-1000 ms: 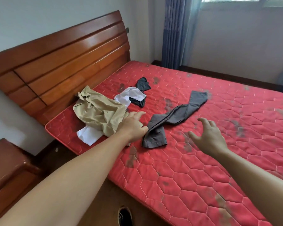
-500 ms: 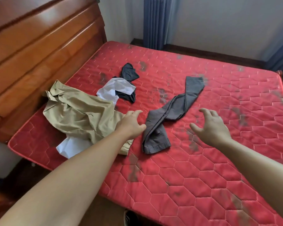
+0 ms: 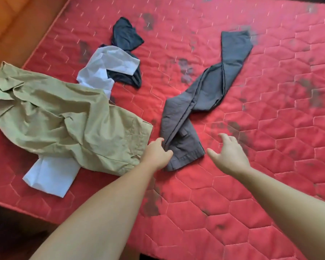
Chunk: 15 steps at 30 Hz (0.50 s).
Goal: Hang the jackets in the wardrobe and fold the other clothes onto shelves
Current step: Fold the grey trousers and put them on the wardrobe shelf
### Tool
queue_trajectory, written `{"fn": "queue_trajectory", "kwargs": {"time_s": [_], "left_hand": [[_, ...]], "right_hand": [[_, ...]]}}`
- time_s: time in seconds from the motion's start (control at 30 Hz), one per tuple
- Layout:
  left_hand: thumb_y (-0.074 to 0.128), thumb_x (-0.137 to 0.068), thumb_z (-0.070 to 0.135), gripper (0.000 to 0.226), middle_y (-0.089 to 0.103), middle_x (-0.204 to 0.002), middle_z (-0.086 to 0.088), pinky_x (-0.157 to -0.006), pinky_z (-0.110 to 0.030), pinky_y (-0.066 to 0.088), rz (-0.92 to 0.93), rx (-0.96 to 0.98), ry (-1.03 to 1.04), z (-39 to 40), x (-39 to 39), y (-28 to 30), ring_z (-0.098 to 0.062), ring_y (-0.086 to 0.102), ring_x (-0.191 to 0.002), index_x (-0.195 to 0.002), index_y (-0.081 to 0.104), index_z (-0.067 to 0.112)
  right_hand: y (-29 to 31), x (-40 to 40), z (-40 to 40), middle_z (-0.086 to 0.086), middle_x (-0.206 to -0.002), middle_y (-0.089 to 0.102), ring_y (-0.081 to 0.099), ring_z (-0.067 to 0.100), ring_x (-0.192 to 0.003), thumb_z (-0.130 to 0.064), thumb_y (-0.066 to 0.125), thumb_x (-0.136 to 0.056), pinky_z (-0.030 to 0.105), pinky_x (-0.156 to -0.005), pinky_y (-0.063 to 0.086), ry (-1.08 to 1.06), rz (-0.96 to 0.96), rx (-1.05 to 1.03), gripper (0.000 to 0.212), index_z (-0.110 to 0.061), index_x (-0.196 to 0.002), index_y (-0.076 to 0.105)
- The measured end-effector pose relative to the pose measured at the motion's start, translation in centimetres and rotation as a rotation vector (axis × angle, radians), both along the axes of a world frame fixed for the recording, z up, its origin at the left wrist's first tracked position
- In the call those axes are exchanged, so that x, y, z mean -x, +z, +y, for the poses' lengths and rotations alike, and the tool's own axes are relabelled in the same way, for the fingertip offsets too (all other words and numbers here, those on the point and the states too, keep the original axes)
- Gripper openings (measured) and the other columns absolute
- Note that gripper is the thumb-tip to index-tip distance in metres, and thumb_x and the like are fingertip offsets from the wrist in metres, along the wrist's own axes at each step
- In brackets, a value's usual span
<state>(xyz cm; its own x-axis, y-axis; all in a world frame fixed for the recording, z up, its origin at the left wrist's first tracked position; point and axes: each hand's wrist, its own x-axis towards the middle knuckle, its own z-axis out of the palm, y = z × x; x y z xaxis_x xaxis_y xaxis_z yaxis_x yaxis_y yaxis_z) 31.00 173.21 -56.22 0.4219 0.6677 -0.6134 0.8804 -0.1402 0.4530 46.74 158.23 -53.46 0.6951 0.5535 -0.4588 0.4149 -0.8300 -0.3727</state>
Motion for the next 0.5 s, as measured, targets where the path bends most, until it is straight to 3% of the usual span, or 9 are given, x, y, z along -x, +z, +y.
{"fn": "queue_trajectory", "kwargs": {"time_s": [0.2,0.33,0.4,0.5], "left_hand": [[0.061,-0.084,0.027,0.061,0.056,-0.134,-0.015,-0.100,-0.035,0.041,0.048,0.097,0.128,2.0,-1.3,-10.4,-0.033,0.051,-0.125,-0.140,0.042,0.011],[0.063,-0.088,0.025,0.032,0.067,-0.117,-0.010,-0.088,-0.031,0.045,-0.061,0.164,0.233,1.7,-0.5,-14.0,-0.029,0.060,-0.111,-0.117,0.061,0.012],[0.066,-0.088,0.034,0.029,0.071,-0.109,-0.006,-0.081,-0.028,0.050,-0.225,0.336,0.364,1.6,-0.1,-14.9,-0.024,0.066,-0.102,-0.110,0.067,0.016],[0.066,-0.080,0.057,0.050,0.072,-0.111,-0.008,-0.086,-0.034,0.051,-0.406,0.751,0.594,1.7,0.5,-15.5,-0.021,0.068,-0.100,-0.111,0.068,0.017]], "right_hand": [[-10.1,2.9,3.4,0.001,-0.140,0.046,0.047,0.027,-0.124,-0.040,0.059,-0.088,0.044,-0.098,0.043,0.049,0.056,-0.002,0.057,-0.023,-0.139,0.040],[-14.1,5.5,5.7,-0.004,-0.141,0.049,0.047,0.020,-0.128,-0.042,0.060,-0.087,0.044,-0.100,0.042,0.122,0.089,-0.077,0.055,-0.022,-0.137,0.047],[-15.5,7.4,6.7,-0.006,-0.127,0.056,0.053,0.018,-0.118,-0.054,0.061,-0.079,0.045,-0.095,0.046,0.097,0.189,-0.114,0.054,-0.025,-0.124,0.055],[-17.1,9.5,7.5,-0.005,-0.104,0.055,0.055,0.019,-0.102,-0.055,0.055,-0.075,0.041,-0.084,0.049,0.071,0.211,-0.186,0.043,-0.022,-0.103,0.057]]}}
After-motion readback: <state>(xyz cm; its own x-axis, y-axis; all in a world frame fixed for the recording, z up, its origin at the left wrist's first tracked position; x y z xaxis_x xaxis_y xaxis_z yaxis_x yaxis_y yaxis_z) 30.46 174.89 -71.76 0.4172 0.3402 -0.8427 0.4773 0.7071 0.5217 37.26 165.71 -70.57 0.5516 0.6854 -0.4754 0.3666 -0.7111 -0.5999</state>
